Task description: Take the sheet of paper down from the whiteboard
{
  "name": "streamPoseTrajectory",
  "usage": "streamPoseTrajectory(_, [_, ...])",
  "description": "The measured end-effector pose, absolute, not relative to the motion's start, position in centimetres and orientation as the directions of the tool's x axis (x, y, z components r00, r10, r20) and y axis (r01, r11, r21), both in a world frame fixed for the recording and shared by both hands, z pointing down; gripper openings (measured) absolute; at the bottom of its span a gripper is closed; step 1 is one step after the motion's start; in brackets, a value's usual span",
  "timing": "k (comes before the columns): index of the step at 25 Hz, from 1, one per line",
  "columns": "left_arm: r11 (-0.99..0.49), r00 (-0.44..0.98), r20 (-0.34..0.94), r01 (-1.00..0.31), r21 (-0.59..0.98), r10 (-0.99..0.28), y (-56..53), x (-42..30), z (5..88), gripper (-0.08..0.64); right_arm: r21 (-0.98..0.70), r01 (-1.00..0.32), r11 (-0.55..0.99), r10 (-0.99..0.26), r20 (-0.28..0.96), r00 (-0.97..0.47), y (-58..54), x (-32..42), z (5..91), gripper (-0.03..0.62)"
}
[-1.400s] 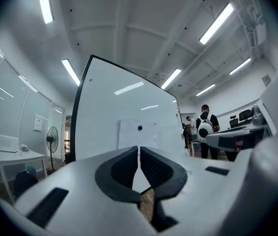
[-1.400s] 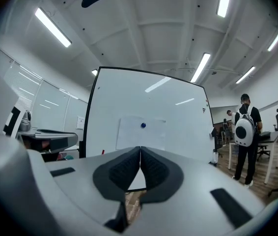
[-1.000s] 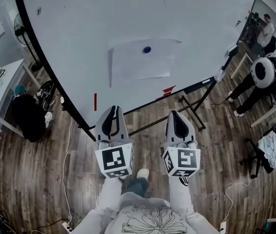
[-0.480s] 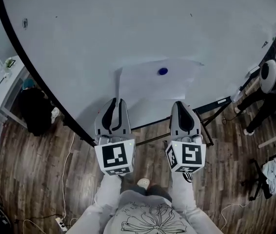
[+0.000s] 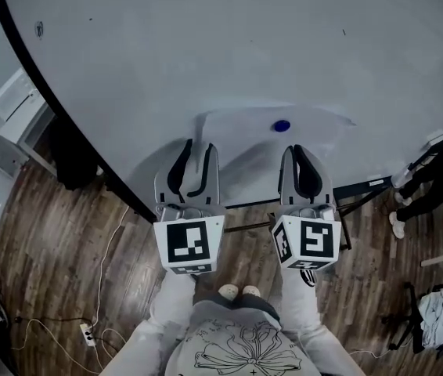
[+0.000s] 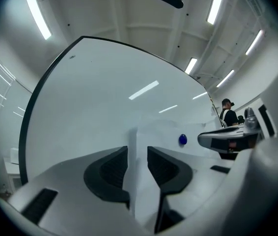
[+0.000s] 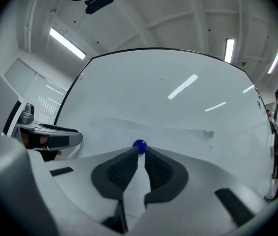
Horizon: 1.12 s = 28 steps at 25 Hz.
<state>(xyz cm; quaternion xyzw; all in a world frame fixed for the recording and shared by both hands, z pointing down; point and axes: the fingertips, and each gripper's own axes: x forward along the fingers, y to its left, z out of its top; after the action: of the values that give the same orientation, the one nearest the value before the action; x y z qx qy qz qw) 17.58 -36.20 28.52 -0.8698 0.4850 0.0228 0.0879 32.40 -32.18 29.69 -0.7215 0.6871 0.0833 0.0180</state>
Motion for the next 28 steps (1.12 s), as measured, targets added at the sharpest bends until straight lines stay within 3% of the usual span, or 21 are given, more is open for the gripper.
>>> streamPoseTrajectory(4, [-0.479, 0.494, -0.116, -0.867, -0.135, -0.862, -36.3, 18.3, 28.3, 0.115, 0.116, -0.993, 0.013, -0.991, -0.134, -0.029, -33.4, 32.6, 29.0, 0.132])
streamPoseTrajectory(11, [-0.450, 0.466, -0.104, -0.881, -0.147, -0.879, -36.9, 19.5, 28.3, 0.115, 0.200, -0.978, 0.055, -0.989, -0.123, -0.081, -35.4, 32.0, 28.3, 0.179])
streamPoseTrajectory(19, [-0.399, 0.414, -0.091, -0.905, -0.145, -0.906, -37.2, 19.7, 28.5, 0.112, 0.251, -0.966, 0.061, -0.990, -0.105, -0.090, -36.0, 31.7, 28.4, 0.172])
streamPoseTrajectory(24, [-0.386, 0.396, -0.106, -0.917, -0.106, -0.912, -37.4, 18.9, 28.2, 0.018, 0.268, -0.963, 0.023, -0.993, -0.105, -0.053, -36.6, 31.9, 28.4, 0.122])
streamPoseTrajectory(28, [-0.401, 0.407, -0.111, -0.913, -0.069, -0.907, -37.1, 18.9, 28.0, 0.005, 0.259, -0.966, 0.010, -0.993, -0.113, -0.041, -36.6, 32.0, 28.5, 0.120])
